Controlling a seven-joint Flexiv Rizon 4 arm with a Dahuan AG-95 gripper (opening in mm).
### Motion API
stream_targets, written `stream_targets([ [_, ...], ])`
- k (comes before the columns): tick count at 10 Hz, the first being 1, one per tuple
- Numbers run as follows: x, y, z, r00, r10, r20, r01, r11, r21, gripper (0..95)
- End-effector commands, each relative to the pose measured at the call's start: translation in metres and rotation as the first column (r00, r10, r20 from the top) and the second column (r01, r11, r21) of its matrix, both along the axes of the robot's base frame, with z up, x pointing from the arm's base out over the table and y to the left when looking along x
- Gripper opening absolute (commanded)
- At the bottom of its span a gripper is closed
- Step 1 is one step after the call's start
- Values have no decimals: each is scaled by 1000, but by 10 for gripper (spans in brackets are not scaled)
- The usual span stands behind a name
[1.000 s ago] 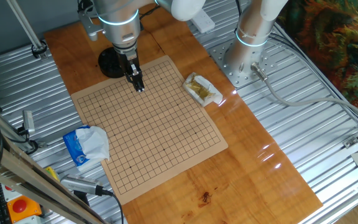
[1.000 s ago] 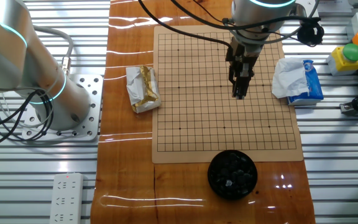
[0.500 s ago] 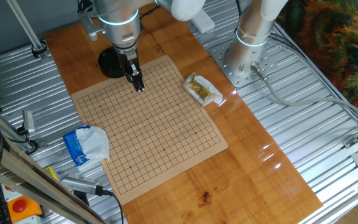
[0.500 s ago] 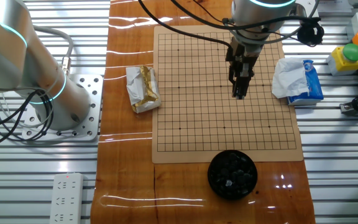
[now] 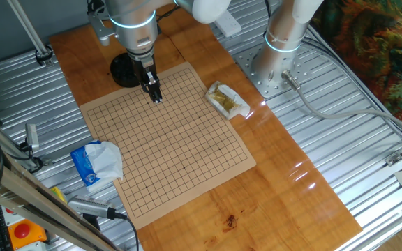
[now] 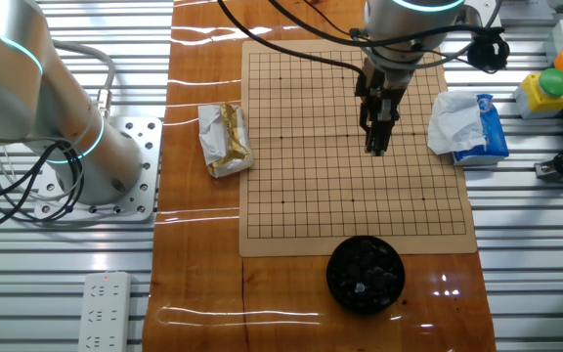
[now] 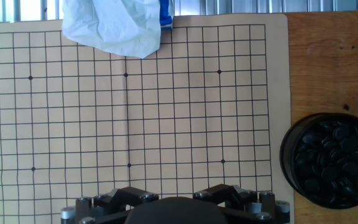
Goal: Play the first move as black on the 3-4 point in the upper right corner of the Go board
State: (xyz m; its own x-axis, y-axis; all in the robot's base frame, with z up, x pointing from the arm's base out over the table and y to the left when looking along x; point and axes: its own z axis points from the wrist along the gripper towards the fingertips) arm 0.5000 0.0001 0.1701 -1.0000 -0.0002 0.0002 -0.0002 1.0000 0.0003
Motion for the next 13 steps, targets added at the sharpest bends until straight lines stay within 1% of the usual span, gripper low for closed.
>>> stream_targets([
  [1, 0, 0, 0, 1000, 0, 0, 0, 1000, 0, 0],
  [2, 0, 0, 0, 998, -57, 36, 57, 998, 7, 0],
  [13, 0, 0, 1, 997, -60, 38, 60, 998, 5, 0],
])
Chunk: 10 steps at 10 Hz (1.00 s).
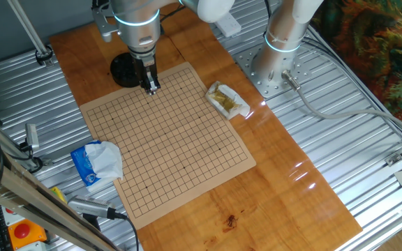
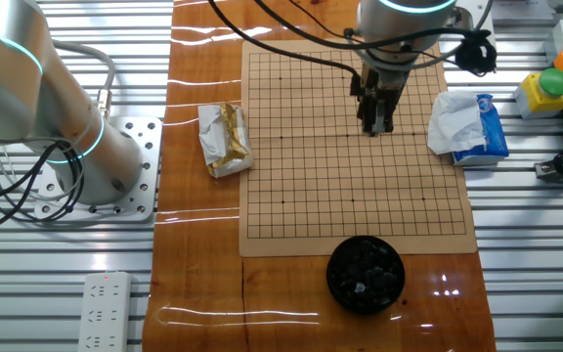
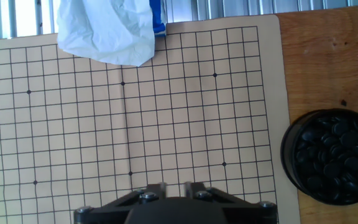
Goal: Play the first move as black on the 3-4 point in the upper right corner of the Go board
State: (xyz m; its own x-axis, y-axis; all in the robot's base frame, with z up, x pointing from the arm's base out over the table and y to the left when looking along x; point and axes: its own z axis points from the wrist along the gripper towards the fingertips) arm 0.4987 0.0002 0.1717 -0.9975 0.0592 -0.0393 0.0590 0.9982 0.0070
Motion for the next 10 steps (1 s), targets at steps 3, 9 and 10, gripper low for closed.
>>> stream_targets([
  [3, 1, 0, 0, 1000, 0, -2, 0, 1000, -1, 0],
  [9, 1, 0, 0, 1000, 7, -6, -7, 1000, -5, 0],
  [10, 1, 0, -1, 1000, 11, -6, -11, 1000, -12, 0],
])
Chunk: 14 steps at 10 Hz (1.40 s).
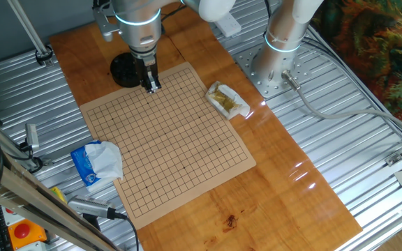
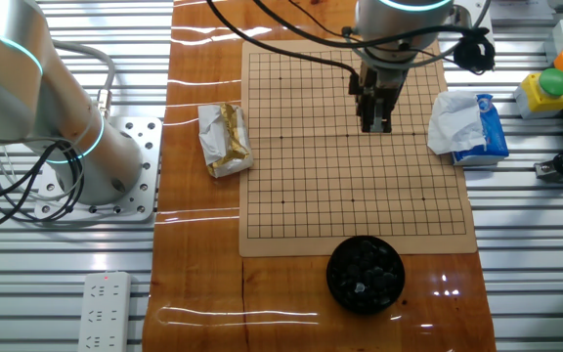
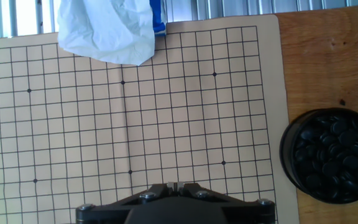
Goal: Play the first move as black on the 3-4 point in the upper right corner of the Go board
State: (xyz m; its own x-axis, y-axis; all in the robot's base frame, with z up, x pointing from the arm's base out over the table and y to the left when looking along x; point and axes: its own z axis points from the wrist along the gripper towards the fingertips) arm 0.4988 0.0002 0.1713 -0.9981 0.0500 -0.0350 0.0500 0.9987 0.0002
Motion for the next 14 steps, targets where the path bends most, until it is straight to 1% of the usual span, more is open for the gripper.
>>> stream_targets([
  [1, 1, -2, -2, 1000, 14, 1, -14, 1000, -13, 0],
  [3, 1, -14, -8, 1000, 31, 0, -31, 999, -16, 0],
  [4, 0, -28, -16, 999, 46, 1, -46, 999, -15, 0],
  [5, 0, -37, -20, 999, 52, 1, -52, 999, -14, 0],
  [6, 1, -55, -26, 997, 72, 1, -72, 997, -14, 0],
  [7, 5, -77, -31, 995, 98, 0, -98, 995, -14, 0],
  [8, 6, -81, -32, 995, 103, 0, -103, 995, -14, 0],
  [9, 16, -112, -35, 991, 134, -1, -134, 991, -13, 0],
  [11, 24, -134, -35, 988, 158, -3, -158, 987, -16, 0],
  [12, 28, -143, -37, 986, 166, -3, -166, 986, -17, 0],
  [13, 30, -146, -37, 985, 170, -2, -170, 985, -18, 0],
  [14, 32, -151, -36, 985, 171, -5, -172, 985, -26, 0],
])
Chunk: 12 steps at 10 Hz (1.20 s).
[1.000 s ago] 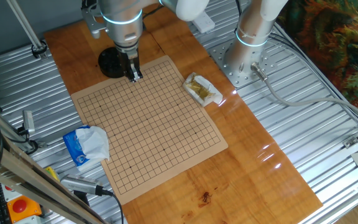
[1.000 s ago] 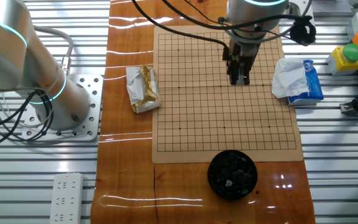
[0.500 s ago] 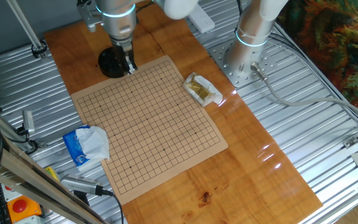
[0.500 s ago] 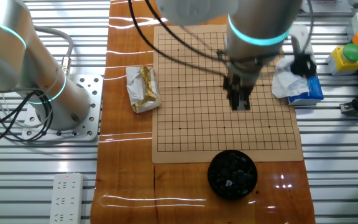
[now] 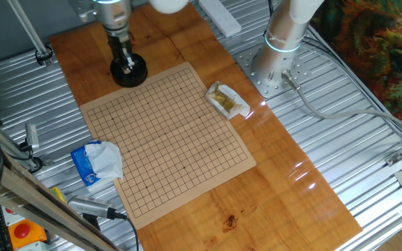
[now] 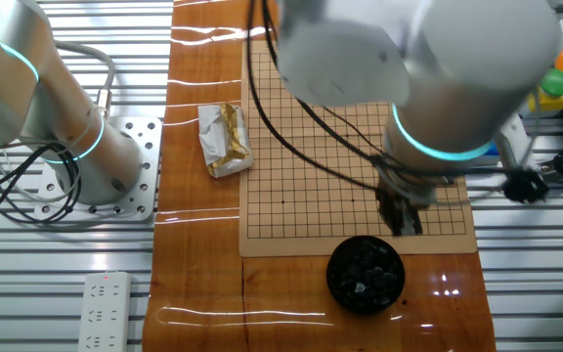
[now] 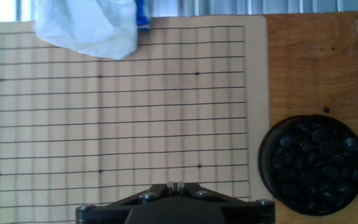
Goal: Play the first move as black on the 3-4 point in the upper right corner of the Go board
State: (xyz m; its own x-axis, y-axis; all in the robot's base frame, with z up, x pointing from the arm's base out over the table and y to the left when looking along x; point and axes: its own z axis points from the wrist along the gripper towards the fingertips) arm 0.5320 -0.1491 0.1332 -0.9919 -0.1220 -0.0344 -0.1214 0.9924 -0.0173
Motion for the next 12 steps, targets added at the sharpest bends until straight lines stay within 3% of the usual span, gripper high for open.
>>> stream_targets([
  [1, -1, -5, 3, 1000, 2, -3, -2, 1000, -19, 0],
  [3, -3, -11, 3, 1000, 14, -3, -14, 999, -29, 0],
  [5, -8, -19, 4, 999, 42, 14, -41, 999, -13, 0],
  [7, -11, -24, 5, 999, 51, 12, -50, 999, -16, 0],
  [12, -13, -45, -20, 998, 65, 26, -64, 998, -15, 0],
])
